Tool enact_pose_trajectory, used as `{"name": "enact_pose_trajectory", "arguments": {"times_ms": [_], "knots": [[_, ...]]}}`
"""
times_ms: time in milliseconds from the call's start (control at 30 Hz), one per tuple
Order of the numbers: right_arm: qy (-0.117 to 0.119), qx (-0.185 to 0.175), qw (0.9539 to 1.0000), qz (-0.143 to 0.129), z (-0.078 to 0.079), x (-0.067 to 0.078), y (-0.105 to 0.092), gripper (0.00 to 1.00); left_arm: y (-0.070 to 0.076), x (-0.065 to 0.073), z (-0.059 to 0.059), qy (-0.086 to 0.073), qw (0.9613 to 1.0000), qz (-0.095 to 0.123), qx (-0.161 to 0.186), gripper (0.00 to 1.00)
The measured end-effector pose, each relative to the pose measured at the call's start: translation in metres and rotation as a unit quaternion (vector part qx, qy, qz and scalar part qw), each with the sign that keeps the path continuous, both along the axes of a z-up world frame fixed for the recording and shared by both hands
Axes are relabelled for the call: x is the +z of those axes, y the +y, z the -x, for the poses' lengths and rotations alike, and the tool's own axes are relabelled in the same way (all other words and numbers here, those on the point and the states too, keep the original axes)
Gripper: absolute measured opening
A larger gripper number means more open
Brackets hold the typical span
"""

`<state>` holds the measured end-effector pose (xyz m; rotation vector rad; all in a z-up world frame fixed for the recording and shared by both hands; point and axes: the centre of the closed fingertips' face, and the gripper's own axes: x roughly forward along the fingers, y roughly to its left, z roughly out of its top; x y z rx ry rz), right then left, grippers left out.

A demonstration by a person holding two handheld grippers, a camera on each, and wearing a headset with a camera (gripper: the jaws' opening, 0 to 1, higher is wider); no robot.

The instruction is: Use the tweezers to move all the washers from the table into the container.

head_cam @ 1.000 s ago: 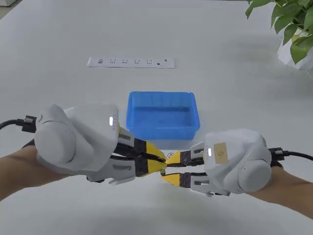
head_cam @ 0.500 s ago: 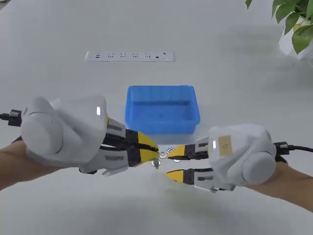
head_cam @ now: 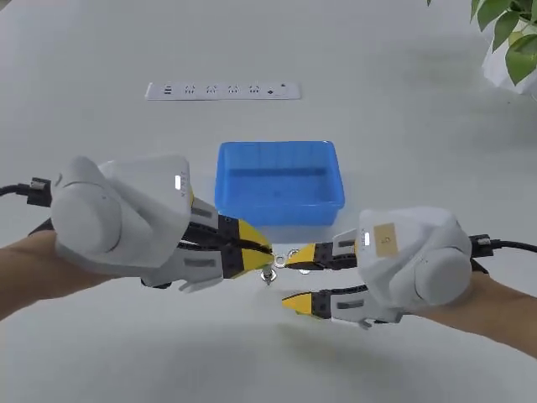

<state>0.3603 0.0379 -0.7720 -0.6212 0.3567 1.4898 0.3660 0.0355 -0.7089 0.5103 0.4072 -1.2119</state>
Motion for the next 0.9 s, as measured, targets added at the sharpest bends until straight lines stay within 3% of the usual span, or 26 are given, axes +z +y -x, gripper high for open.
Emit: {"name": "enact_pose_trajectory", "arguments": {"times_ms": [167, 267, 300, 367, 467, 500, 567, 633, 733, 900], "knots": [[0.002, 0.001, 1.0000, 0.000, 0.000, -0.002, 0.003, 0.25, 0.002, 0.000, -0.003, 0.000, 1.0000, 0.000, 0.003, 0.06], [0.003, 0.004, 1.0000, 0.001, -0.001, -0.003, 0.005, 0.25, 0.001, 0.000, -0.004, 0.009, 0.9999, 0.007, 0.002, 0.06], [0.006, 0.004, 1.0000, 0.000, -0.001, -0.003, 0.007, 0.25, 0.001, 0.000, -0.004, 0.019, 0.9998, 0.010, 0.002, 0.06], [0.008, 0.006, 0.9999, -0.002, -0.003, -0.003, 0.009, 0.25, 0.001, 0.000, -0.007, 0.010, 0.9999, 0.003, 0.000, 0.06], [0.007, 0.005, 1.0000, 0.002, -0.009, -0.004, 0.013, 0.25, 0.001, 0.000, -0.007, 0.018, 0.9998, 0.002, -0.008, 0.06], [0.009, 0.004, 0.9999, 0.000, -0.010, -0.004, 0.015, 0.25, 0.000, 0.000, -0.004, 0.032, 0.9994, 0.005, -0.013, 0.06], [0.012, 0.002, 0.9999, -0.003, -0.013, -0.003, 0.018, 0.25, 0.000, 0.000, -0.004, 0.033, 0.9993, 0.005, -0.018, 0.06], [0.020, 0.002, 0.9998, -0.009, -0.013, -0.002, 0.021, 0.25, -0.001, -0.002, -0.001, 0.054, 0.9983, 0.009, -0.023, 0.06], [0.039, 0.012, 0.9991, -0.007, -0.011, -0.005, 0.026, 0.25, 0.001, -0.002, -0.004, 0.054, 0.9984, 0.003, -0.017, 0.06], [0.043, 0.027, 0.9987, 0.002, -0.011, -0.008, 0.032, 0.17, 0.003, -0.003, -0.005, 0.058, 0.9981, -0.005, -0.020, 0.06]]}}
